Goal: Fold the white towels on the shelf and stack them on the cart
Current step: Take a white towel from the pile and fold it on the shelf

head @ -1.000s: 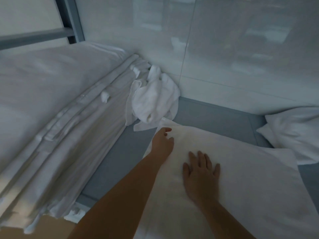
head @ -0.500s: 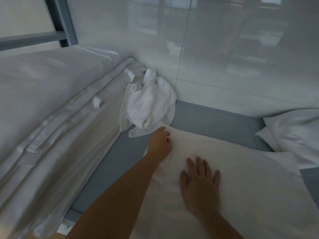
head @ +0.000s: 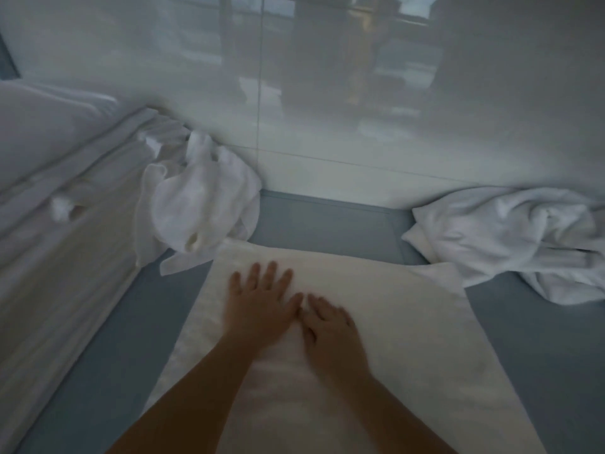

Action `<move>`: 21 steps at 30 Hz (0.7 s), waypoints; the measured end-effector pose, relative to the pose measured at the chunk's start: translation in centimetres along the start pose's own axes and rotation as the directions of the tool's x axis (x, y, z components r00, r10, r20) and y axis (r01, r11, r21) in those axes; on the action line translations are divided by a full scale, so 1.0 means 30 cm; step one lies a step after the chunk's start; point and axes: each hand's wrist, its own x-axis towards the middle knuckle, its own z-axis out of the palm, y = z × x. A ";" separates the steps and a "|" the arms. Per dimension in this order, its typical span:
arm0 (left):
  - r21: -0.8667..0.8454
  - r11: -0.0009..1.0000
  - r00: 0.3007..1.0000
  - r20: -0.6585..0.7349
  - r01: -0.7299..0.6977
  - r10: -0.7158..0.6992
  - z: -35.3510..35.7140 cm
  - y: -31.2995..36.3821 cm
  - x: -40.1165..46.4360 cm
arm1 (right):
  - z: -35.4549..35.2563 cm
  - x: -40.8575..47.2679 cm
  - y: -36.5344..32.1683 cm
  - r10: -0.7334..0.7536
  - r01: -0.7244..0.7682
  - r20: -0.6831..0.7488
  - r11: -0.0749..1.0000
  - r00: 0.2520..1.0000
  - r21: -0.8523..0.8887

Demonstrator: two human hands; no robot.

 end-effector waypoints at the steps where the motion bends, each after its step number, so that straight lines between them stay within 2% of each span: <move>1: 0.007 1.000 1.000 0.001 -0.002 0.002 0.004 0.001 0.002 | -0.025 0.013 0.072 0.055 -0.055 0.030 0.998 0.998 -0.030; 4: 0.018 1.000 1.000 0.015 0.000 0.000 0.008 0.005 0.006 | -0.105 0.029 0.320 0.357 -0.339 0.102 0.928 0.929 -0.155; 6: 0.027 1.000 1.000 0.029 0.003 -0.004 0.004 0.003 0.006 | -0.137 0.009 0.418 0.455 -0.434 0.124 0.886 0.882 -0.161; 13: 0.017 1.000 0.998 0.069 -0.012 0.011 0.000 0.089 -0.066 | -0.161 -0.131 0.487 0.511 -0.487 0.101 0.853 0.854 -0.189; 21: -0.001 0.992 0.987 0.104 -0.126 0.126 0.008 0.294 -0.075 | -0.221 -0.283 0.663 0.657 -0.624 0.114 0.747 0.745 -0.229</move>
